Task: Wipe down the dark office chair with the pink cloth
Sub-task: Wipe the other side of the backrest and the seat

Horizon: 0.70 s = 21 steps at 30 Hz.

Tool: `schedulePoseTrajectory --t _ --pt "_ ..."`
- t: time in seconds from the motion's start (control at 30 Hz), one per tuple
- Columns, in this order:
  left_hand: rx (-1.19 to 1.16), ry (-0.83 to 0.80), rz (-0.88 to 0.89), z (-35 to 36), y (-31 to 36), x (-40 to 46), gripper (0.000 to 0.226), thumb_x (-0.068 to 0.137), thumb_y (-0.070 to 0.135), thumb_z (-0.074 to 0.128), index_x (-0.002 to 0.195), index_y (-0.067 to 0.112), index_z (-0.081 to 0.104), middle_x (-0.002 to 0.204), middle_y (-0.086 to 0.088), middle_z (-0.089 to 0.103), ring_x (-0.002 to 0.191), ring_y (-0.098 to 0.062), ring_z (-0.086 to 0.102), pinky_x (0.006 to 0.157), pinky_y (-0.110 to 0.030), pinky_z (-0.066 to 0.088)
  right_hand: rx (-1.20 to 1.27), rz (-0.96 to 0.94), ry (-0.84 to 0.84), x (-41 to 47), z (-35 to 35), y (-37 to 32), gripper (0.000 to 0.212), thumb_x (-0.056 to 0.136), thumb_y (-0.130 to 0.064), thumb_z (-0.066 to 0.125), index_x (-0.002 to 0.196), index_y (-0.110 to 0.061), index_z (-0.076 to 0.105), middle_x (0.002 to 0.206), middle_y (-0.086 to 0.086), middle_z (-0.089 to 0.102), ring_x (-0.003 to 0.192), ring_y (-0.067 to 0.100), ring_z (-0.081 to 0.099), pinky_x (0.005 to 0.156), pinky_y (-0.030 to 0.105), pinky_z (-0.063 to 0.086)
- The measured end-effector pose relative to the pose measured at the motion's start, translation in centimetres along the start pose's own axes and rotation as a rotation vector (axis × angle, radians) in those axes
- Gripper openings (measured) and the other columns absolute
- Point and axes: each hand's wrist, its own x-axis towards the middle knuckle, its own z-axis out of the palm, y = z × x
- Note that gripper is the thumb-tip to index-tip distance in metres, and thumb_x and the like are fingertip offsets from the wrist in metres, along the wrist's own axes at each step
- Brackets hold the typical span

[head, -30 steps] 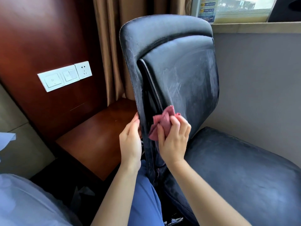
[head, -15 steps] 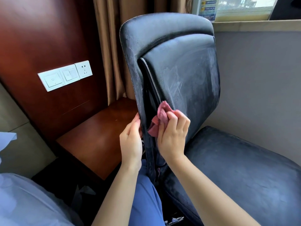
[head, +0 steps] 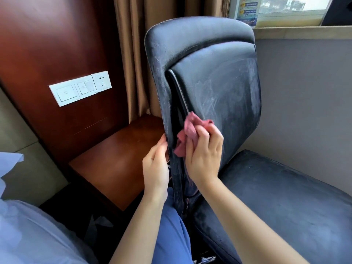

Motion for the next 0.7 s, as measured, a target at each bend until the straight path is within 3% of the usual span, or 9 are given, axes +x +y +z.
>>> schedulePoseTrajectory --t 0.13,0.27,0.37,0.47,0.53,0.63,0.7 --pt "-0.011 0.016 0.008 0.0 0.1 -0.1 0.031 0.096 0.018 0.049 0.124 0.011 0.063 0.117 0.003 0.068 0.111 -0.006 0.061 0.104 -0.032 0.044 -0.013 -0.018 -0.101 -5.4 -0.8 2.0 0.037 0.097 -0.029 0.037 0.126 -0.007 0.038 0.132 0.013 0.033 0.125 0.032 0.036 0.106 0.042 0.033" --pt "0.001 0.006 0.007 0.0 0.1 -0.4 0.032 0.096 0.019 0.05 0.124 0.014 0.063 0.118 0.005 0.068 0.112 -0.006 0.061 0.103 -0.031 0.044 0.112 -0.003 -0.185 -2.2 -1.4 1.0 0.044 0.1 -0.022 0.032 0.139 -0.002 0.031 0.146 0.014 0.033 0.139 0.031 0.022 0.116 0.033 0.02" --pt "-0.005 -0.011 0.006 0.1 0.3 -0.5 0.028 0.096 0.02 0.049 0.119 0.019 0.066 0.112 0.005 0.07 0.106 -0.005 0.064 0.089 -0.021 0.05 0.176 -0.045 -0.219 3.1 -1.3 -0.6 0.046 0.097 -0.015 0.037 0.141 0.001 0.034 0.147 0.017 0.036 0.14 0.029 0.021 0.117 0.031 0.019" --pt "-0.007 0.0 0.007 0.1 0.3 -0.5 0.028 0.097 0.017 0.046 0.116 0.021 0.066 0.11 0.006 0.071 0.101 -0.002 0.065 0.073 -0.012 0.051 0.12 -0.109 -0.207 5.3 -0.9 -1.2 0.045 0.096 -0.014 0.041 0.139 -0.001 0.04 0.144 0.016 0.04 0.138 0.029 0.025 0.115 0.037 0.023" --pt "0.003 0.007 0.001 0.1 0.2 -0.5 0.028 0.097 0.018 0.048 0.118 0.02 0.066 0.111 0.006 0.07 0.102 -0.002 0.065 0.079 -0.015 0.052 0.064 -0.132 -0.207 3.2 -0.8 -0.5 0.046 0.095 -0.016 0.044 0.138 -0.002 0.039 0.145 0.017 0.039 0.139 0.03 0.025 0.113 0.043 0.026" --pt "0.01 0.026 0.005 0.0 0.0 -0.4 0.03 0.095 0.02 0.051 0.123 0.015 0.064 0.117 0.005 0.068 0.111 -0.005 0.061 0.101 -0.029 0.046 -0.017 -0.088 -0.205 -2.4 -1.0 1.0 0.044 0.096 -0.021 0.04 0.138 -0.008 0.033 0.145 0.016 0.037 0.139 0.03 0.024 0.109 0.049 0.031" --pt "0.012 0.034 0.005 0.0 0.0 -0.4 0.031 0.096 0.018 0.05 0.124 0.014 0.063 0.119 0.006 0.067 0.112 -0.005 0.06 0.104 -0.03 0.044 -0.036 -0.06 -0.198 -3.9 -1.2 1.5 0.042 0.098 -0.023 0.035 0.137 -0.01 0.033 0.144 0.015 0.036 0.138 0.031 0.026 0.106 0.05 0.033"
